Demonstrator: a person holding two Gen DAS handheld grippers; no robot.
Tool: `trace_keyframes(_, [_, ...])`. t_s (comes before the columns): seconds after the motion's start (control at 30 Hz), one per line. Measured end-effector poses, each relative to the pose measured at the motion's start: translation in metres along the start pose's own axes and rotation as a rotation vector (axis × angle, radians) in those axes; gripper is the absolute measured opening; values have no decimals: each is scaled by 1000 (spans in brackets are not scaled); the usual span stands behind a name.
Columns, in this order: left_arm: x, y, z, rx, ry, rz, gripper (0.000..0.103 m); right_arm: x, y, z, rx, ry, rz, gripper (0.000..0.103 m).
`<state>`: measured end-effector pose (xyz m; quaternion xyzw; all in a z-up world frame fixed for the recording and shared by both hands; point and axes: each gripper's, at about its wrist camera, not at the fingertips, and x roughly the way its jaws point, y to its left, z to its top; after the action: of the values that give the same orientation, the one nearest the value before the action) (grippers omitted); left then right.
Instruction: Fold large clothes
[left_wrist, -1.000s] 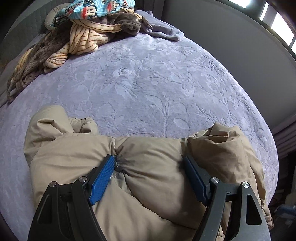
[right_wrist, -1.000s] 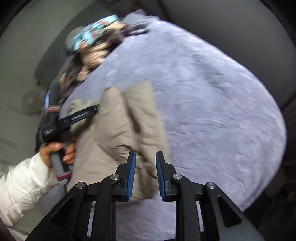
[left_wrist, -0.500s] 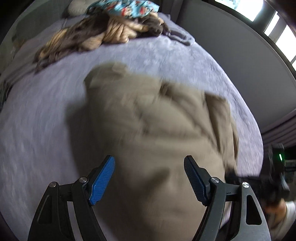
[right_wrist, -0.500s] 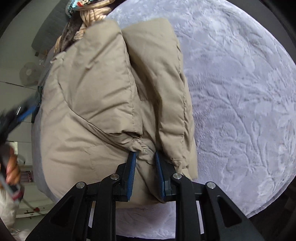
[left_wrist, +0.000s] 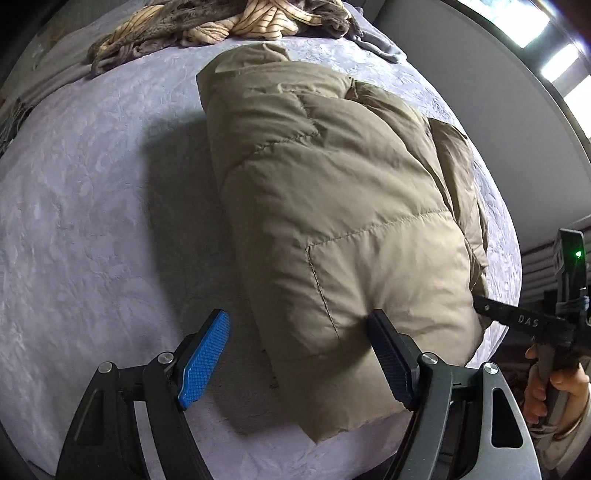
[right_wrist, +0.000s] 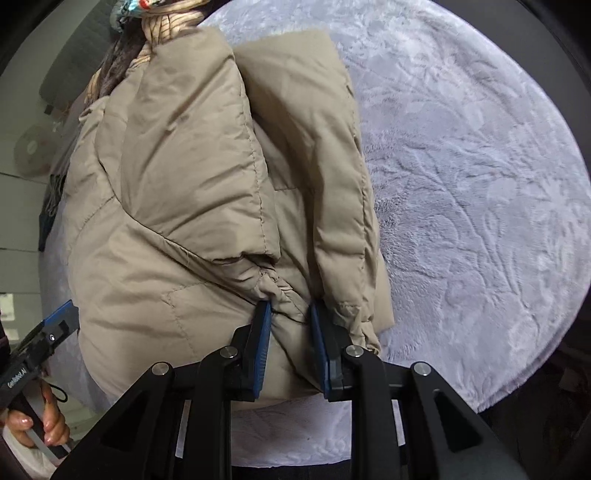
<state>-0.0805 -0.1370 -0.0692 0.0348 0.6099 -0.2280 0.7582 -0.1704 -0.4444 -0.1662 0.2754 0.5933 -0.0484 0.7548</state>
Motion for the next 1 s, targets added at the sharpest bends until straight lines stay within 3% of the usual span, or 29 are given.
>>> trace_keyframes(0.1, [-6, 5, -1, 17, -6, 0, 78, -10, 9, 0, 11, -26, -15, 29])
trace_keyframes(0.23, [-11, 9, -2, 36, -11, 6, 78, -25, 24, 0, 5, -68, -16, 42])
trace_keyframes(0.37, [-17, 14, -2, 24, -16, 10, 78, -31, 36, 6, -13, -82, -13, 42])
trace_keyframes(0.4, [-17, 14, -1, 20, -18, 11, 84, -33, 37, 8, -16, -80, -8, 42])
trace_keyframes(0.43, [-18, 14, 0, 17, -17, 11, 103, -33, 39, 12, -19, -75, 0, 42])
trace_keyframes(0.8, [-14, 17, 35, -113, -19, 38, 103, -35, 29, 70, -116, -30, 42, 50])
trace_keyframes(0.9, [-8, 15, 41, -140, -12, 30, 103, -28, 27, 86, -138, 2, 62, 62])
trace_keyframes(1.0, [1, 12, 47, -156, 6, 44, 103, -24, 26, 96, -175, 27, 72, 64])
